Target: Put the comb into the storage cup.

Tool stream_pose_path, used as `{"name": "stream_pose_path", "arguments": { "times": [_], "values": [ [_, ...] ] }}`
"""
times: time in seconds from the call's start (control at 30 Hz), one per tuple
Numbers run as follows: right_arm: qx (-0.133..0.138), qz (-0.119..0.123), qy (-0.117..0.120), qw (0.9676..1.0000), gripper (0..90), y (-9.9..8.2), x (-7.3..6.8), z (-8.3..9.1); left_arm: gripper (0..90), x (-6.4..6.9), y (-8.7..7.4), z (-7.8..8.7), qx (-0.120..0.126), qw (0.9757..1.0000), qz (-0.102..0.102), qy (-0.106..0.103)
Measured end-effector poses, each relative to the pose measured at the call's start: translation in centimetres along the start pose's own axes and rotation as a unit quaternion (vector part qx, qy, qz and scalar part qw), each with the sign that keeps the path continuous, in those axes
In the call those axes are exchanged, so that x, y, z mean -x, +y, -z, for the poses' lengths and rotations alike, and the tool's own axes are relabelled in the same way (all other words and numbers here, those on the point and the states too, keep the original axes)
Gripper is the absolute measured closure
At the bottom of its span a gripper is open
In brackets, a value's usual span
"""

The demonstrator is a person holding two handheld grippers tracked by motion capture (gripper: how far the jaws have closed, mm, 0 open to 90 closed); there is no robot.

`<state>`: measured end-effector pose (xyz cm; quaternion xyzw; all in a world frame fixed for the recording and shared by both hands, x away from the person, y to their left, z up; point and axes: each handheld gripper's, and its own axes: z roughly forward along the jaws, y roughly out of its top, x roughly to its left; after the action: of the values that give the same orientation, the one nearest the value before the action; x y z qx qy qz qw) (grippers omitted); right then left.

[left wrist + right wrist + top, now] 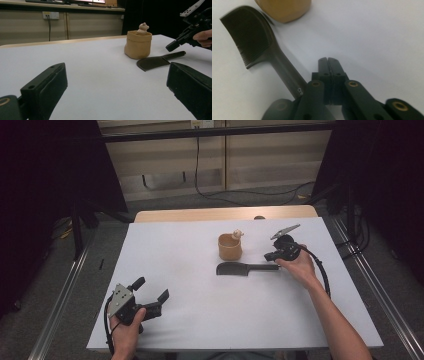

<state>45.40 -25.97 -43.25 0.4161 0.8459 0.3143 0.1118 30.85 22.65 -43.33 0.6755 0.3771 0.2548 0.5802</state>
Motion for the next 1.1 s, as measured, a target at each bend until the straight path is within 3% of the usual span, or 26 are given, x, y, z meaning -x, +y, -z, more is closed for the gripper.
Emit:
{"name": "stream_pose_path", "arguments": {
  "times": [0.13, 0.2, 0.37, 0.5, 0.73, 0.83, 0.9, 1.0, 1.1],
  "values": [
    [0.029, -0.003, -0.005, 0.9996, 67.0, 0.0, 0.0, 1.0, 3.3, 0.1, 0.0, 0.0, 0.001, 1.0, 0.001, 0.0],
    [0.049, -0.004, 0.006, 0.9988, 56.7, -0.1, 0.1, 1.5, 3.3, 0.1, 0.0, 0.0, 0.002, 1.0, 0.001, 0.0],
    [0.066, -0.015, 0.006, 0.9977, 20.4, -0.3, 0.2, 2.2, 3.3, 0.0, 0.0, -0.1, -0.001, 1.0, -0.001, -0.001],
    [0.065, -0.013, 0.027, 0.9975, 8.5, -0.4, 0.3, 2.4, 3.3, 0.1, 0.0, -0.1, -0.001, 1.0, -0.001, -0.001],
    [0.022, 0.002, 0.024, 0.9994, 9.2, 0.9, -0.2, 2.4, 3.4, 0.1, 0.0, -0.1, 0.003, 1.0, 0.0, -0.002],
    [0.026, -0.004, 0.023, 0.9994, 17.6, 1.5, 0.0, 2.5, 3.5, 0.1, 0.0, 0.0, 0.003, 1.0, -0.001, -0.002],
    [0.022, -0.018, 0.036, 0.999, 16.6, 1.6, 0.1, 2.4, 3.5, 0.0, 0.0, 0.0, 0.003, 1.0, -0.002, -0.003],
    [0.01, -0.015, 0.048, 0.9987, 11.7, 1.6, 0.0, 1.9, 3.5, 0.0, 0.0, 0.0, 0.004, 1.0, -0.001, -0.003],
    [0.033, -0.002, 0.016, 0.9993, 3.9, 1.5, 0.0, 1.5, 3.5, 0.1, 0.0, -0.1, 0.004, 1.0, -0.001, -0.003]
  ]
}}
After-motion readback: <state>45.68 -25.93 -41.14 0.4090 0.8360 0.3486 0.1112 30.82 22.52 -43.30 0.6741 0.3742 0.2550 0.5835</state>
